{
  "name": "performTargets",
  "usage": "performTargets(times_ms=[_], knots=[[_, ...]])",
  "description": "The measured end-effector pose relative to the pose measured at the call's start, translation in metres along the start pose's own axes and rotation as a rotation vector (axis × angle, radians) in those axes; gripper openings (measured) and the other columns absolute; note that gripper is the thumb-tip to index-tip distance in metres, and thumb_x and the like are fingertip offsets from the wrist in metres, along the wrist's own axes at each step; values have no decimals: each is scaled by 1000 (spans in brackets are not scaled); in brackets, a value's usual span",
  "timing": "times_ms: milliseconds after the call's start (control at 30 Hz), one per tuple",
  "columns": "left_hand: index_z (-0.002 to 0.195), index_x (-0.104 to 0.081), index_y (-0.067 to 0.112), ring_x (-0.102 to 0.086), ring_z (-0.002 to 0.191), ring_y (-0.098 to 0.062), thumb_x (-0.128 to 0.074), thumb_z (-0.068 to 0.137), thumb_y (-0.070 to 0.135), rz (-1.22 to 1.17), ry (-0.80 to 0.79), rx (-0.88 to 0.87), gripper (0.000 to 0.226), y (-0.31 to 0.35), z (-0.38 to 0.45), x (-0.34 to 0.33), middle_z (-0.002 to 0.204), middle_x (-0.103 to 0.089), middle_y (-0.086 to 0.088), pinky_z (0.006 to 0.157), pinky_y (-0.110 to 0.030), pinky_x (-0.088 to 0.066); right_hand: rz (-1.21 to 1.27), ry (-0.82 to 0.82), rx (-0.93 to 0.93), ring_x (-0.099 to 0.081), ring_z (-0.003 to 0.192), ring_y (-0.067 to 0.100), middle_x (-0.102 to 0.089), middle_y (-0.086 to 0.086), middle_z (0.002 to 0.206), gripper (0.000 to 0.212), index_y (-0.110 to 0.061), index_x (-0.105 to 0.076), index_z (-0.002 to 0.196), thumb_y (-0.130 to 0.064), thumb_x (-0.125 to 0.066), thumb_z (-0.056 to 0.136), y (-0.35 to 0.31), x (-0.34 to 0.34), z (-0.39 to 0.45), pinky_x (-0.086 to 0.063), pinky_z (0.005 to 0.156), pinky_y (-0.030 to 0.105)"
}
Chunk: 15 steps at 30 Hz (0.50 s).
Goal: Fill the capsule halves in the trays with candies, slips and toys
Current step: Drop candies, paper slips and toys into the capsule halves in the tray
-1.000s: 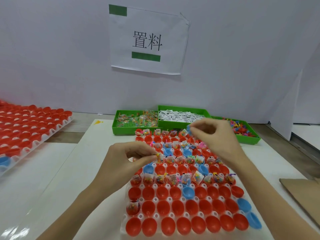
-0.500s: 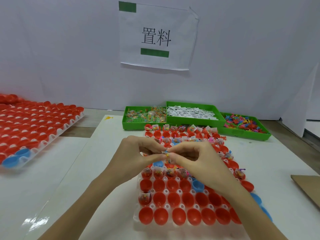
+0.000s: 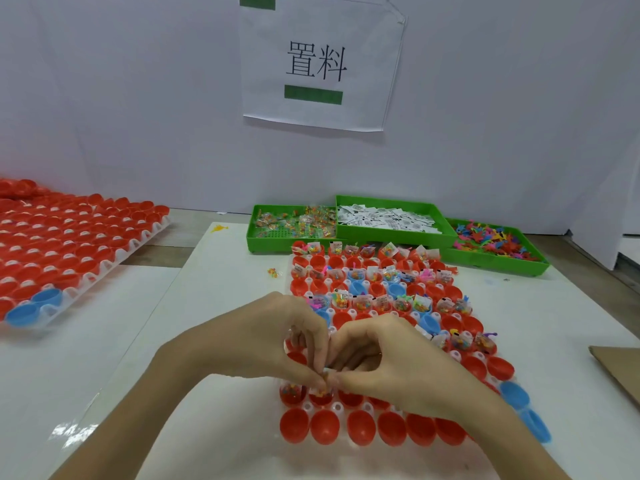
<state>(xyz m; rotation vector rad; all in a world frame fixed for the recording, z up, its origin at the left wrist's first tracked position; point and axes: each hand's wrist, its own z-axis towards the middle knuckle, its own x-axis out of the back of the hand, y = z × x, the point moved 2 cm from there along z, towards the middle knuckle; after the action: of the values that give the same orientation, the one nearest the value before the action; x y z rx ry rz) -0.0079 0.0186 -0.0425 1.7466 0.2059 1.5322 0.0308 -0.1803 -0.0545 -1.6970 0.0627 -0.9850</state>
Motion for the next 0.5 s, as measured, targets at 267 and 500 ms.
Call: performTargets(times_ms=[267,500], knots=[[86,-76,34,-52,93,1,-88,76,41,155,-56,5,16,3,-2,-6,90,-56,16,76,-15,-45,-138,24,51,-68,69,3,-74,-13,79,14,-21,-77,87,-9,-75,81,0,-11,0,-51,64,12],[87,-77,34,-63,91,-4,-84,80,31,83,-69,2,11,3,-5,-2,89,-64,19,77,-12,-49,-201,28,48,-63,68,0,-69,-15,84,9,-28,-78,81,-20,-82,82,-3,-9,-2,-46,59,9]])
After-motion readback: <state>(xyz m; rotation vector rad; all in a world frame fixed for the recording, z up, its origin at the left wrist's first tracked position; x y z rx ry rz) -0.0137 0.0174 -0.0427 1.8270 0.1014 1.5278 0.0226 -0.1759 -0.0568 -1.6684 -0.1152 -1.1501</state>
